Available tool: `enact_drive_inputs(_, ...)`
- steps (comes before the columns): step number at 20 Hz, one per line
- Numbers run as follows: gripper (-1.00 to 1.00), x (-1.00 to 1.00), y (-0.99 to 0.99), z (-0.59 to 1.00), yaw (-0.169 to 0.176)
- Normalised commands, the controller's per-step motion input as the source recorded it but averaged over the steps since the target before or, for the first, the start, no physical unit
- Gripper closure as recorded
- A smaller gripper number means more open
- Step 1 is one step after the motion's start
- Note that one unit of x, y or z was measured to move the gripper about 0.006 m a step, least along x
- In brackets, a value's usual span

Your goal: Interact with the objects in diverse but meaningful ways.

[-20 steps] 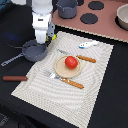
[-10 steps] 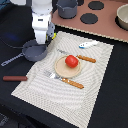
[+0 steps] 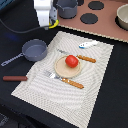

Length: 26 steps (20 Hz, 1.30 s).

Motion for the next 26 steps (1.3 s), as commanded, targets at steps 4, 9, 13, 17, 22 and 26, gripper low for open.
enact_drive_inputs(4,1.00,0.01,-0.13,0.14,-0.002)
enact_drive_inputs(9,1.00,0.08,-0.17,0.25,-0.003)
enact_drive_inputs(13,1.00,0.31,-0.25,0.44,-0.005)
enact_drive_inputs(17,1.00,0.58,-0.52,0.74,-0.001)
enact_drive_inputs(22,1.00,0.55,-0.69,0.90,0.000)
enact_drive_inputs(26,1.00,0.56,-0.70,0.81,0.000)
